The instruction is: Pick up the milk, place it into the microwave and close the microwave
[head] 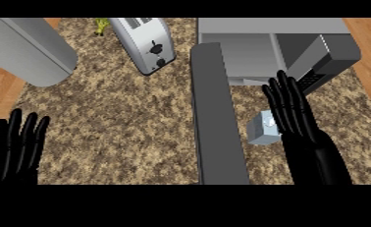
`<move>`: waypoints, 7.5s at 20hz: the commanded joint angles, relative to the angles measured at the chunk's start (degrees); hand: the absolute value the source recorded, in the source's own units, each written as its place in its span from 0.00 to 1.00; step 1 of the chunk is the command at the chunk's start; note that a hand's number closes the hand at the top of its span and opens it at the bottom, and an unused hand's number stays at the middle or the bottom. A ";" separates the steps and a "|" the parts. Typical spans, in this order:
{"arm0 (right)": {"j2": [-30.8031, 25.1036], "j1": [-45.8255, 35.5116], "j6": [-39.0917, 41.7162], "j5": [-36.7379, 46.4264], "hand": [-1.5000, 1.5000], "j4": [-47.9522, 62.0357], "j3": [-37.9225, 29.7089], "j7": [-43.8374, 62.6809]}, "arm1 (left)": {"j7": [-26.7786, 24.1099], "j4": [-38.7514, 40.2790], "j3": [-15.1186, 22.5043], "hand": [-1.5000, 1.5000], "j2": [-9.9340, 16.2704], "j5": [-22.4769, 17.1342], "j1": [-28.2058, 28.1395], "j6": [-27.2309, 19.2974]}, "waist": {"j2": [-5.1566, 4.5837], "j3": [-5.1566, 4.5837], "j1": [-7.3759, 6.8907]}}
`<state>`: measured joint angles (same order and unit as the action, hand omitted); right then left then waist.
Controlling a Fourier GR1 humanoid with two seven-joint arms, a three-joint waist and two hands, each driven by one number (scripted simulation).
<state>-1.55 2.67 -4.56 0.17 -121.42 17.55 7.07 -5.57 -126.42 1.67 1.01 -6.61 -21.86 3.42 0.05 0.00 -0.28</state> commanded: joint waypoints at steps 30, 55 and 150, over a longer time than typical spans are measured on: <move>-7.57 -1.10 14.58 -5.66 0.00 44.26 -20.29 -35.07 | -5.67 -2.18 2.45 0.00 -0.96 -0.40 -9.03 5.04 | -0.07 0.04 -0.19; -9.69 -16.93 10.11 0.82 0.00 82.41 -28.30 -53.26 | -3.06 -3.17 -4.09 0.00 0.44 -4.51 -7.85 7.84 | -0.13 0.05 -0.28; -11.43 -69.44 -32.66 11.57 0.00 115.42 -26.90 -48.37 | -2.11 5.32 -8.56 0.00 3.56 -6.59 2.67 14.99 | -4.93 0.16 -9.87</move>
<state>-13.43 -65.81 -30.62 9.33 -6.92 -11.15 -41.69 -8.15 -121.49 -7.65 4.43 -14.63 -20.43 18.79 -4.31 0.28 -9.42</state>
